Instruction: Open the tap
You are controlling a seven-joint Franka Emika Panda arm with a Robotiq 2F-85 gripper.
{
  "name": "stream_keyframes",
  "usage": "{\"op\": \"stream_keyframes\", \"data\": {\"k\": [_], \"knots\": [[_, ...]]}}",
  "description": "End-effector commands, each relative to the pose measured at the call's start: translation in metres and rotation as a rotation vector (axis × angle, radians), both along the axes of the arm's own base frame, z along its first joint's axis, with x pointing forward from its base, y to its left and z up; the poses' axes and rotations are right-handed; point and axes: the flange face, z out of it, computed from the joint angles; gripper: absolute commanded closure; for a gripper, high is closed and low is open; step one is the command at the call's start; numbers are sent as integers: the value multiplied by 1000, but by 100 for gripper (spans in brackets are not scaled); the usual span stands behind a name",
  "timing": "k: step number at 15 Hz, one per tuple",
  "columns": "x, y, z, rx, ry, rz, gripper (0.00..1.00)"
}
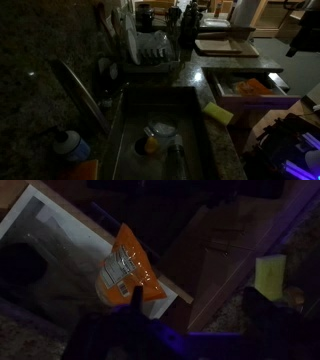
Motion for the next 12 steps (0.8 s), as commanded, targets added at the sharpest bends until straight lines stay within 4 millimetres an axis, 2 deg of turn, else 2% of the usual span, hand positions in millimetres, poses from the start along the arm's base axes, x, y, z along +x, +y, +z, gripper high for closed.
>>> {"op": "stream_keyframes", "data": {"k": [1, 4, 5, 6, 8, 12], "knots": [[0, 0, 0, 0, 1, 0, 0], [0, 0, 0, 0, 1, 0, 0], [3, -4, -4, 18, 26, 3, 0], [14, -3, -21, 73, 55, 18, 0], [29, 28, -65, 140, 102, 99, 0], [32, 114, -132, 133, 228, 295, 0]]}}
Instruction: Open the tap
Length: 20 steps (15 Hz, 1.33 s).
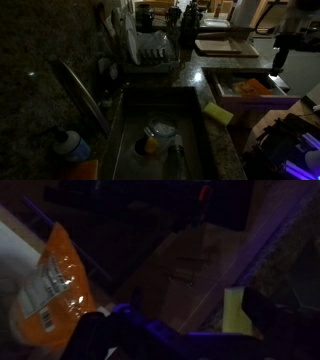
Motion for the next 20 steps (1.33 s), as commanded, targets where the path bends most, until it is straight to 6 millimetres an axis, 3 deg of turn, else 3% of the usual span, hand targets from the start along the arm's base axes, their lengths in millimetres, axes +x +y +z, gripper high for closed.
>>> {"op": "stream_keyframes", "data": {"k": [1, 5, 8, 10, 12, 14, 15, 18, 20], "knots": [[7, 75, -61, -38, 61, 197, 0], [5, 195, -92, -118, -61, 410, 0], [-6, 293, -93, -145, -197, 555, 0], [-14, 341, -90, -162, -297, 646, 0], [-11, 359, -93, -166, -410, 724, 0], [0, 348, -87, -181, -532, 788, 0], [-13, 363, -84, -177, -459, 740, 0], [-1, 353, -85, -180, -512, 766, 0], [15, 350, -81, -165, -670, 735, 0]]}}
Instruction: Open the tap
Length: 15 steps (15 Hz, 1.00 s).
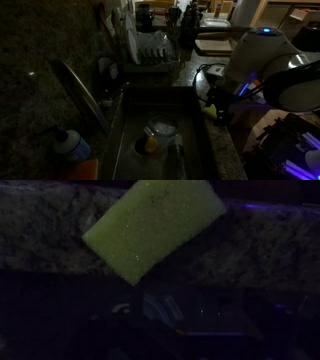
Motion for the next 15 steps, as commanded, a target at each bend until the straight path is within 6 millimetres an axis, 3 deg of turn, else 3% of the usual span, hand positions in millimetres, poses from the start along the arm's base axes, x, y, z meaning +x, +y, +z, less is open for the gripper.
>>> {"op": "stream_keyframes", "data": {"k": [1, 4, 7, 11, 13, 14, 15], "knots": [[24, 9, 6, 107, -165, 3, 0], [33, 51, 21, 220, -319, 61, 0], [38, 100, 22, 341, -427, 132, 0], [40, 163, 43, 424, -534, 347, 0], [54, 172, 52, 465, -544, 319, 0], [40, 162, 49, 425, -523, 317, 0], [45, 169, 53, 441, -531, 316, 0]]}}
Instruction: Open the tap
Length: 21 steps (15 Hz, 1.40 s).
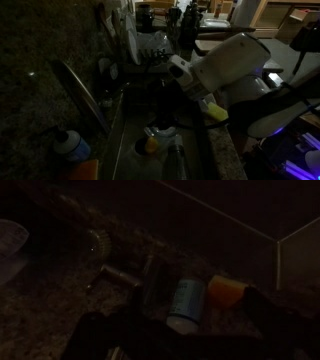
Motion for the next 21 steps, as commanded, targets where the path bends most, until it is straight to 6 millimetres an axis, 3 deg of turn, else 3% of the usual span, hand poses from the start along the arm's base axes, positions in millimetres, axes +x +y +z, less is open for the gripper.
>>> {"op": "stream_keyframes", "data": {"k": [1, 3, 4, 7, 9, 11, 13, 14, 15, 18, 21], "knots": [[3, 3, 2, 8, -1, -1, 0], [9, -3, 2, -21, 28, -39, 0], [24, -12, 11, -42, 11, -81, 0], [65, 3, 33, -50, 98, -236, 0], [85, 24, 43, -48, 121, -311, 0], [91, 49, 37, -20, 220, -367, 0], [98, 62, 22, 2, 332, -437, 0], [103, 62, 8, -3, 368, -483, 0], [85, 58, 30, -10, 300, -420, 0], [98, 62, 3, -7, 348, -470, 0], [108, 53, -3, 6, 205, -392, 0]]}}
